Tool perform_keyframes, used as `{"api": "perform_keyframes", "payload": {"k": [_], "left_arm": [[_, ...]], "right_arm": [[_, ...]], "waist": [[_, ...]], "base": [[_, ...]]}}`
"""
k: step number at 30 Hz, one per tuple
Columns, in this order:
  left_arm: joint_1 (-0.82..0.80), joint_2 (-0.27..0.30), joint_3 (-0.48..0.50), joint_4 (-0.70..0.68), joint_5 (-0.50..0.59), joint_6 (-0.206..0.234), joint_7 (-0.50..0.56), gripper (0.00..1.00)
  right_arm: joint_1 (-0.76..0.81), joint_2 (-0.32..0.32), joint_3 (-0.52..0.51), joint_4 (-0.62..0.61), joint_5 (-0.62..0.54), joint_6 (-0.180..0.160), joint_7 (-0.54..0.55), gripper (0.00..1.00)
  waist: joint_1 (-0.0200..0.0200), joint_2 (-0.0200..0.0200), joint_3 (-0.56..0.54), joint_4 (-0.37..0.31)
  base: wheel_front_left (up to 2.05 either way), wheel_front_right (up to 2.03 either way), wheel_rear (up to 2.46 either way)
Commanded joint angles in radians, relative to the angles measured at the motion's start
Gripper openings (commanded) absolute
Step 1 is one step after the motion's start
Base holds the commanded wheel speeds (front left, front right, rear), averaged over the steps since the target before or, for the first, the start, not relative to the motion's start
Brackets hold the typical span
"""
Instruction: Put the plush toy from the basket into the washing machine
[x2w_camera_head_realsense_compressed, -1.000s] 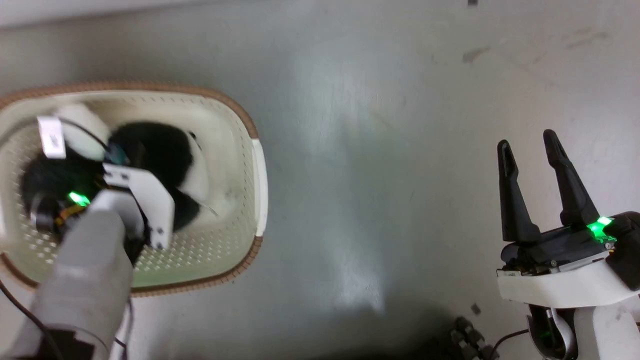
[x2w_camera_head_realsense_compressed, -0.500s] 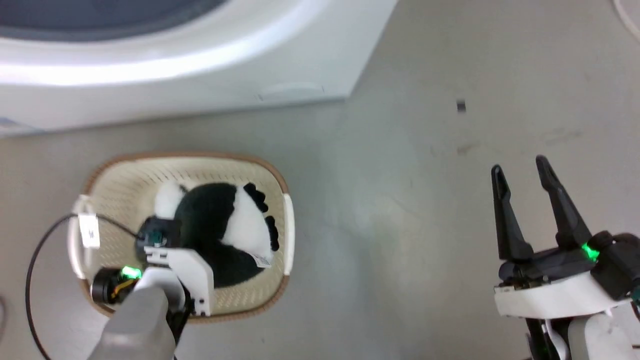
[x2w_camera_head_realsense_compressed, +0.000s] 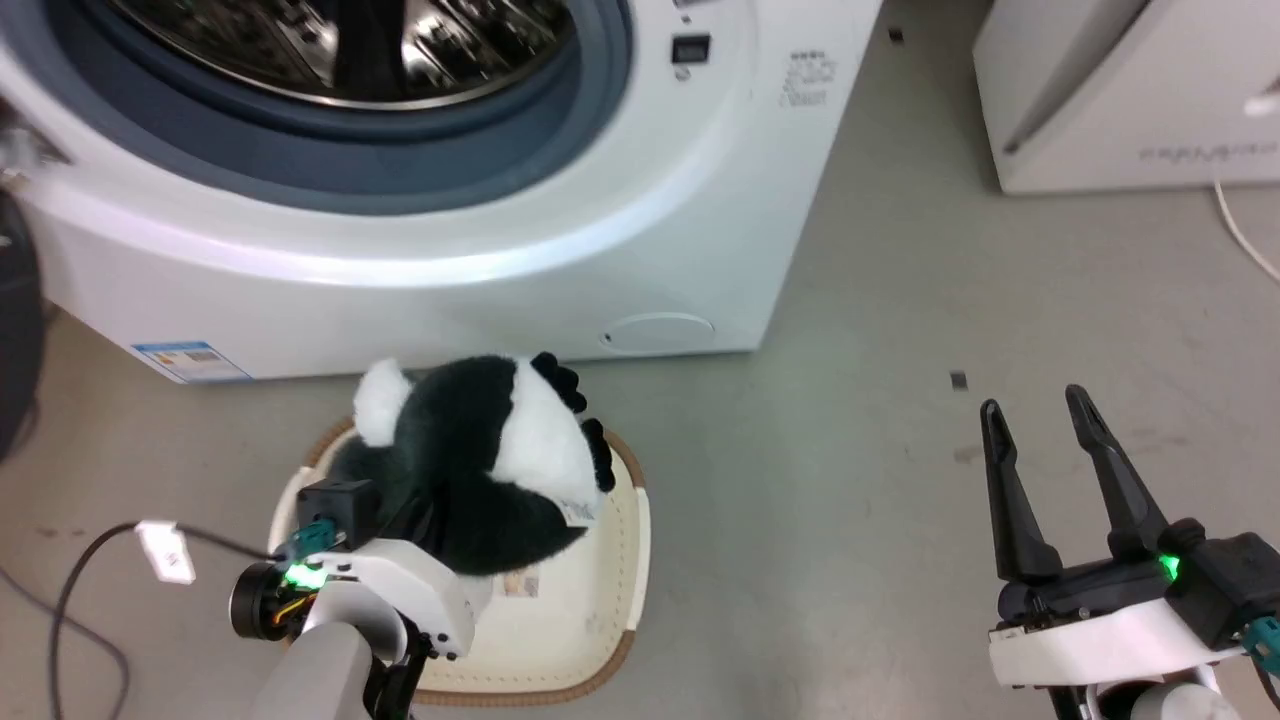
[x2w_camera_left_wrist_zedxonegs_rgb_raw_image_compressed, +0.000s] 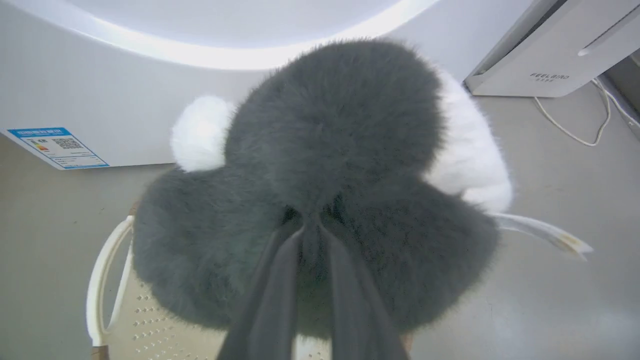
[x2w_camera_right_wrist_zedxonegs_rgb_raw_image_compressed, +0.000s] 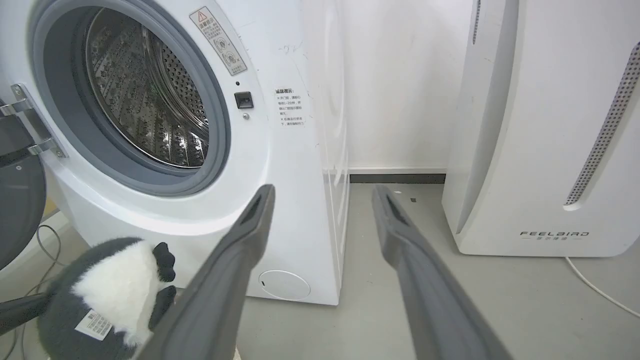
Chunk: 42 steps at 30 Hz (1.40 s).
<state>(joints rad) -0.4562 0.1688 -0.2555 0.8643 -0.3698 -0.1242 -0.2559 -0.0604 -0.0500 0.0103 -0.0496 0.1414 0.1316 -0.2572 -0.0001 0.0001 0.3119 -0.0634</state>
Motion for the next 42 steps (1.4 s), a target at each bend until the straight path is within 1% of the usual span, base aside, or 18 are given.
{"api": "perform_keyframes", "payload": {"k": [1, 5, 8, 13, 18, 23, 27, 31, 35, 38, 41, 42], "left_arm": [[0.031, -0.006, 0.027, -0.061, -0.002, 0.008, -0.006, 0.0], [0.091, -0.016, 0.113, -0.234, -0.006, 0.02, -0.006, 0.0], [0.125, -0.023, 0.156, -0.352, 0.003, 0.019, -0.006, 0.0], [0.13, -0.001, 0.222, -0.522, 0.026, 0.018, -0.006, 0.0], [0.068, 0.04, 0.252, -0.643, 0.041, 0.016, -0.005, 0.0], [-0.072, 0.097, 0.265, -0.712, 0.045, 0.017, 0.051, 0.0], [-0.208, 0.154, 0.274, -0.73, 0.047, 0.016, 0.118, 0.0], [-0.382, 0.23, 0.277, -0.696, 0.061, 0.012, 0.196, 0.0], [-0.59, 0.307, 0.259, -0.615, 0.095, 0.008, 0.264, 0.0], [-0.74, 0.353, 0.236, -0.532, 0.112, 0.004, 0.296, 0.0], [-0.881, 0.408, 0.211, -0.441, 0.139, 0.0, 0.318, 0.0], [-0.881, 0.408, 0.211, -0.441, 0.139, 0.0, 0.318, 0.0]], "right_arm": [[0.014, 0.0, 0.0, -0.005, -0.007, -0.001, -0.005, 1.0], [0.021, 0.0, 0.001, -0.027, -0.002, -0.001, -0.005, 1.0], [0.023, 0.0, -0.02, -0.029, 0.067, -0.001, -0.005, 1.0], [0.009, 0.0, -0.023, -0.046, 0.099, -0.001, -0.005, 1.0], [-0.024, 0.0, -0.025, -0.074, 0.139, -0.001, -0.005, 1.0], [-0.058, 0.0, -0.016, -0.114, 0.153, -0.001, -0.005, 1.0], [-0.088, 0.0, -0.013, -0.138, 0.167, -0.001, -0.005, 1.0], [-0.116, 0.0, -0.001, -0.159, 0.176, -0.001, -0.005, 1.0], [-0.143, 0.0, 0.006, -0.177, 0.197, -0.001, -0.005, 1.0], [-0.152, 0.0, 0.011, -0.184, 0.213, -0.001, -0.005, 1.0], [-0.159, 0.0, 0.033, -0.19, 0.197, -0.001, -0.005, 1.0], [-0.159, 0.0, 0.033, -0.19, 0.197, -0.001, -0.005, 1.0]], "waist": [[0.0001, -0.0001, -0.03, 0.018], [0.0001, -0.0001, -0.046, 0.018], [0.0001, -0.0001, -0.05, 0.014], [0.0001, -0.0001, -0.031, -0.006], [0.0001, -0.0001, 0.039, -0.033], [0.0001, -0.0001, 0.143, -0.071], [0.0001, -0.0001, 0.23, -0.104], [0.0001, -0.0001, 0.321, -0.142], [0.0001, -0.0001, 0.411, -0.173], [0.0001, -0.0001, 0.46, -0.19], [0.0001, -0.0001, 0.504, -0.21], [0.0001, -0.0001, 0.504, -0.21]], "base": [[0.0, 0.0, 0.0], [0.0, 0.0, 0.0], [0.0, 0.0, 0.0], [0.0, 0.0, 0.0], [0.0, 0.0, 0.0], [0.0, 0.0, 0.0], [0.0, 0.0, 0.0], [0.0, 0.0, 0.0], [0.0, 0.0, 0.0], [0.0, 0.0, 0.0], [0.0, 0.0, 0.0], [0.0, 0.0, 0.0]]}}
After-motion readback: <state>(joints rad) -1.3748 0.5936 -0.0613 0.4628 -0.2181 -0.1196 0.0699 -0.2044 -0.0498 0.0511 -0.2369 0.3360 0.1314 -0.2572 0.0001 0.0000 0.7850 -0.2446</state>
